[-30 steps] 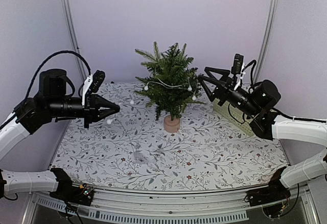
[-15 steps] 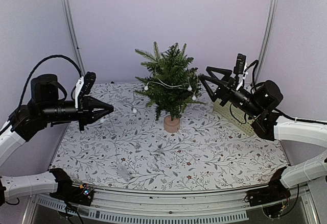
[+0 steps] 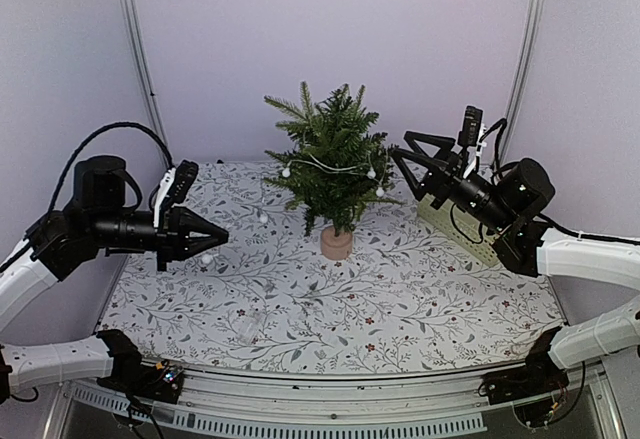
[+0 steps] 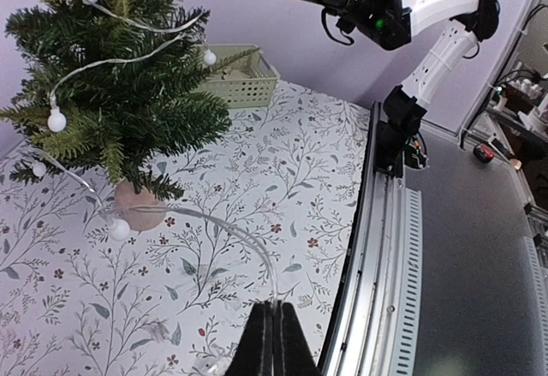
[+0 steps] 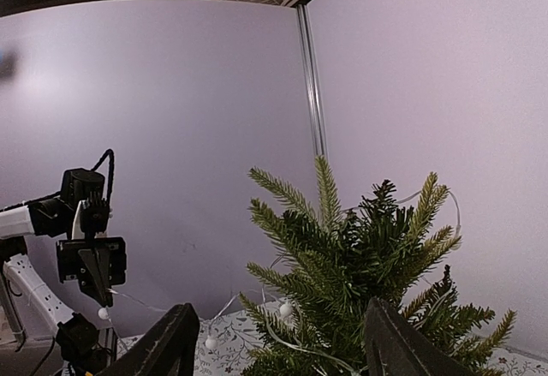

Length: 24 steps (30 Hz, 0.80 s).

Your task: Decorate the small christmas tree

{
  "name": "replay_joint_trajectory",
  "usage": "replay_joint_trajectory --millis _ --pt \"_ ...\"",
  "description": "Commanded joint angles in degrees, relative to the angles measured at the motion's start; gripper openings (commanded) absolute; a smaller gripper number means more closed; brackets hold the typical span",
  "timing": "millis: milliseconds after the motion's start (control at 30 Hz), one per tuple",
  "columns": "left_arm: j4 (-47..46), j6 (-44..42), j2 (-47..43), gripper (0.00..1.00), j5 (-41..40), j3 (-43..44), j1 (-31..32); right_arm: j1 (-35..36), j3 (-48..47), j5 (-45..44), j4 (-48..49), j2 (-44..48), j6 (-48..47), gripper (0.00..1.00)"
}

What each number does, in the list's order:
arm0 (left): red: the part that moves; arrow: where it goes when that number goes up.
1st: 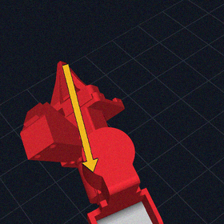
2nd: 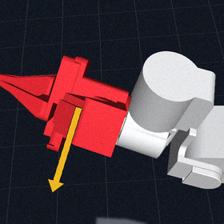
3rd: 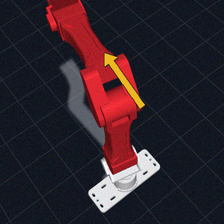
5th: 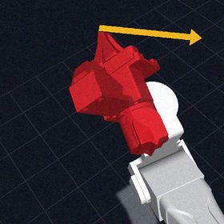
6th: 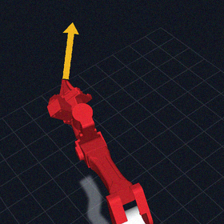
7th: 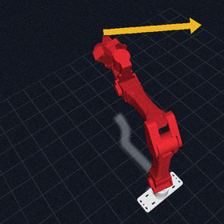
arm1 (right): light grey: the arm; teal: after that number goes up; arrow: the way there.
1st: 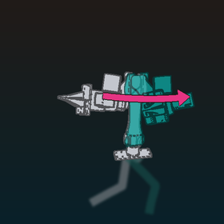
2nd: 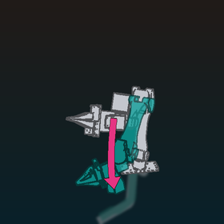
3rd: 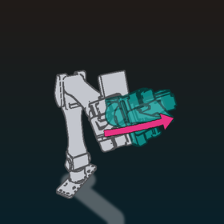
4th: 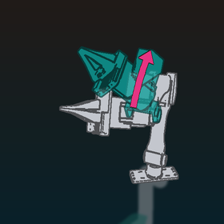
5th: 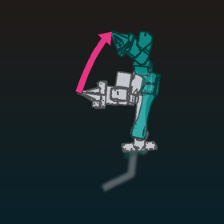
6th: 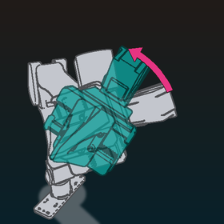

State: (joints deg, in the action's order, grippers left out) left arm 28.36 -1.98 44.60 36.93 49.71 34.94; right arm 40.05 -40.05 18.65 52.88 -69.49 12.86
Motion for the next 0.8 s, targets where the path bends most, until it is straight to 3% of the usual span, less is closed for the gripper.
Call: replay_joint_trajectory --millis 0,267,500,567,767 --pt "0.4 1.7 -3.1 0.0 -2.9 0.2 -1.5 -0.2 0.6 0.0 -0.1 1.5 0.4 0.69" --pt "1.7 9.0 -7.9 0.0 -14.3 0.6 -6.7 -0.2 0.7 0.1 -0.1 1.7 0.5 0.69" --pt "5.6 12.6 -1.0 0.0 -21.4 2.6 -9.3 -0.2 0.7 0.2 -0.1 1.9 0.7 0.69" --pt "5.9 12.1 0.5 0.0 -18.5 3.0 -9.6 -0.2 0.8 0.1 -0.2 2.2 0.6 0.69" --pt "-1.9 9.8 -2.2 0.0 0.9 0.5 -9.2 -0.2 1.1 -0.1 -0.3 2.5 0.3 0.69"
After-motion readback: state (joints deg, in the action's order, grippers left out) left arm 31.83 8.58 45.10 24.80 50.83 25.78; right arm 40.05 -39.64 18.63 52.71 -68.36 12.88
